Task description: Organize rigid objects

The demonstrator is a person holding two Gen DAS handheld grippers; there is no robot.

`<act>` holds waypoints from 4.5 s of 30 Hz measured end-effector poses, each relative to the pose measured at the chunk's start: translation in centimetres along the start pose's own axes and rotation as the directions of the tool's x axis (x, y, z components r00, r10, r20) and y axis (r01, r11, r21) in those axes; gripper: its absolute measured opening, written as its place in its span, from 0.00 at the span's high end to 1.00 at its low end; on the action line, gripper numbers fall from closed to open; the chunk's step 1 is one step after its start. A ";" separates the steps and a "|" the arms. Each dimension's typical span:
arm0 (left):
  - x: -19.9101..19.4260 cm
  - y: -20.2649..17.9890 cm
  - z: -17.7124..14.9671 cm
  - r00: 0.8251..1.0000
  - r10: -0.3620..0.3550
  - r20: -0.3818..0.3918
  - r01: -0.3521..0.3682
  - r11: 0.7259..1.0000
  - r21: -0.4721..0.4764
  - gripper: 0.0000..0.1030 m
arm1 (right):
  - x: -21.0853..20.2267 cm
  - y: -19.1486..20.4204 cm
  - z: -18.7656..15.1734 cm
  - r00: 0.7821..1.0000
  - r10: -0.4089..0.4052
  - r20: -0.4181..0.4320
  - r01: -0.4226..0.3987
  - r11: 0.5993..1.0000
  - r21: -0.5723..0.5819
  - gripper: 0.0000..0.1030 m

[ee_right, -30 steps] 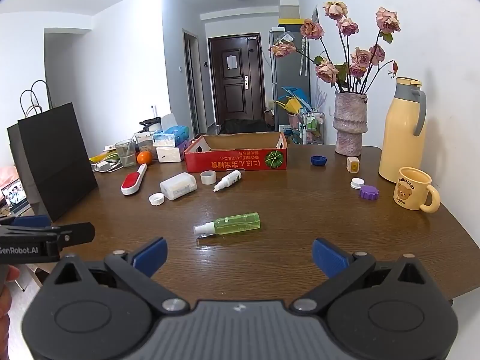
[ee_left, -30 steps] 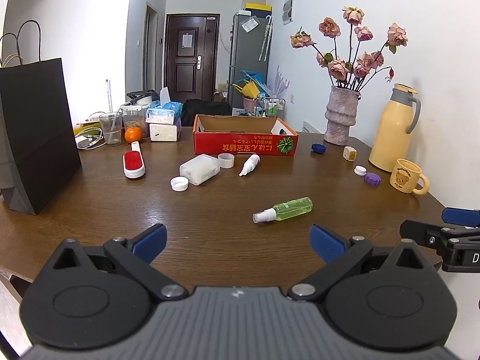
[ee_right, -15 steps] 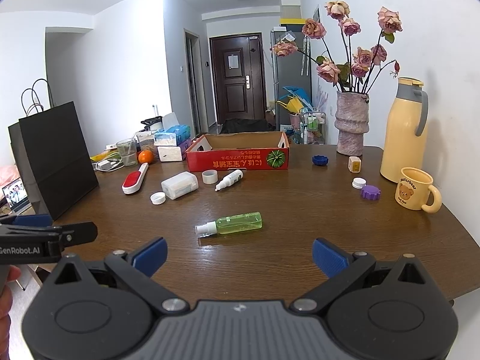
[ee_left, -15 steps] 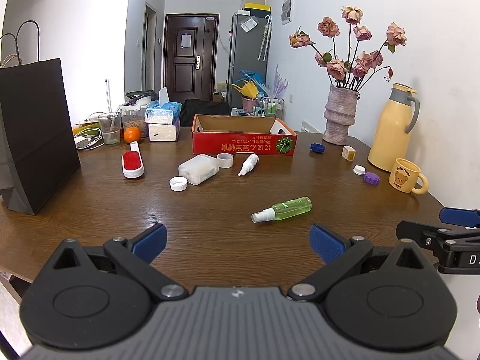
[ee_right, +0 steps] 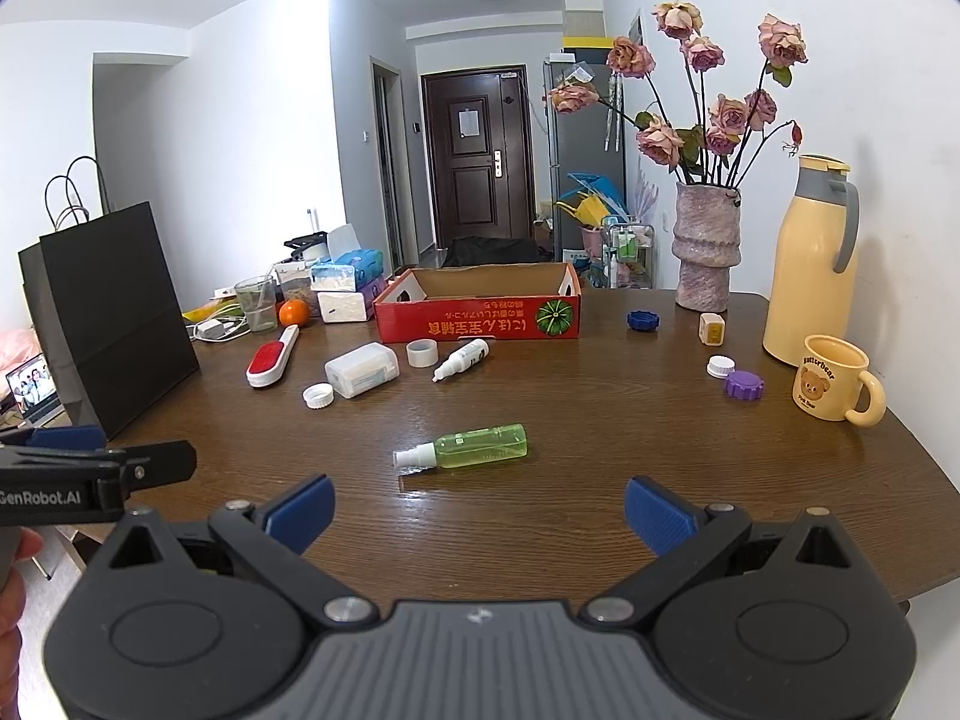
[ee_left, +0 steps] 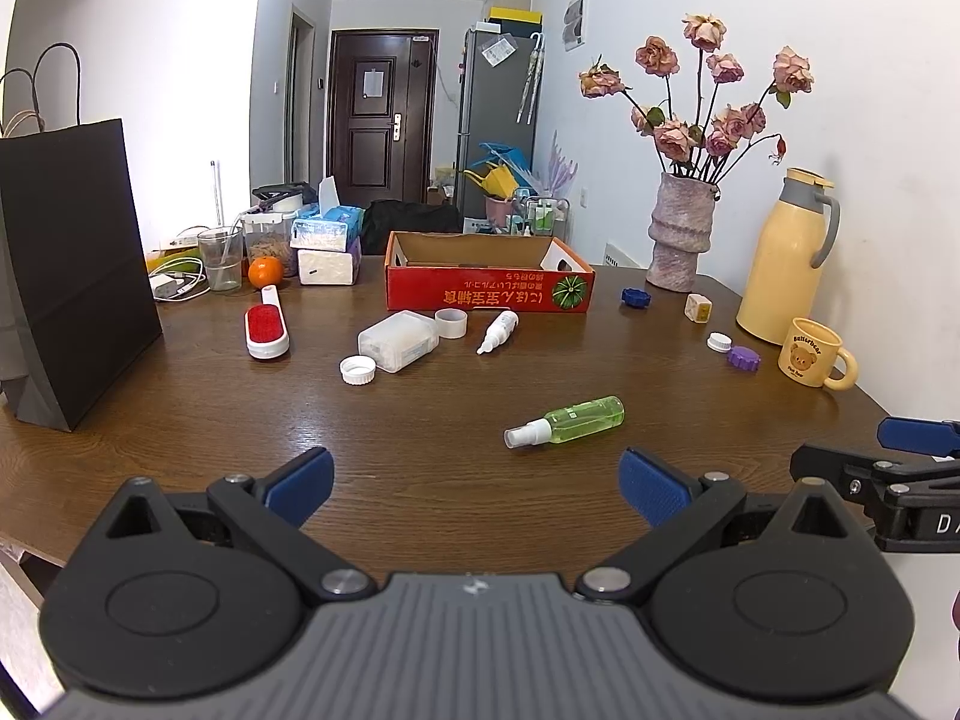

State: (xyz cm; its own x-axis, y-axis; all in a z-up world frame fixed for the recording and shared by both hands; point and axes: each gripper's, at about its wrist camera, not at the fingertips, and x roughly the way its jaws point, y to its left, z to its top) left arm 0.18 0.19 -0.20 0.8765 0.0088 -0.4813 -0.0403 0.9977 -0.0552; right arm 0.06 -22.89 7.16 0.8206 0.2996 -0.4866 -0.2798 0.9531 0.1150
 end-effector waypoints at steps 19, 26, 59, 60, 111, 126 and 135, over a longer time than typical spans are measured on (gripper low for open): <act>-0.1 0.0 0.1 1.000 -0.001 0.001 0.001 1.000 0.000 0.00 | 0.1 0.1 0.2 1.000 0.001 0.000 -0.001 1.000 -0.003 0.00; -0.1 0.0 0.1 1.000 -0.001 0.001 0.001 1.000 0.000 0.00 | 0.1 0.2 0.2 1.000 0.001 0.001 -0.001 1.000 -0.004 0.00; 1.5 2.1 1.2 0.998 0.057 0.000 -0.057 0.998 -0.025 0.00 | 2.4 1.4 0.6 1.000 0.025 -0.014 -0.025 0.999 -0.020 0.00; 1.7 2.3 1.3 0.998 0.062 -0.002 -0.062 0.998 -0.028 0.00 | 2.6 1.4 0.7 1.000 0.026 -0.017 -0.026 0.999 -0.022 0.00; 21.7 14.1 4.6 0.972 0.071 -0.225 -0.104 0.985 -0.137 0.00 | 26.2 3.6 5.0 0.932 -0.054 -0.358 0.076 0.996 0.049 0.02; 24.8 15.8 4.7 0.961 0.076 -0.267 -0.122 0.980 -0.160 0.00 | 32.7 1.3 4.2 0.874 -0.105 -0.474 0.203 0.966 0.160 0.12; 26.0 15.8 4.8 0.951 0.107 -0.289 -0.158 0.975 -0.158 0.00 | 33.8 1.5 4.2 0.891 -0.130 -0.436 0.170 0.984 0.053 0.43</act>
State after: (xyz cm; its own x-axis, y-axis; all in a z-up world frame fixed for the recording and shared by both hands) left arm 24.65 16.50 -9.41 0.6908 0.0955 -0.7167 -0.2533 0.9604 -0.1162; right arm 29.49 -11.19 -5.45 0.5504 0.1244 -0.8256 -0.1098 0.9910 0.0762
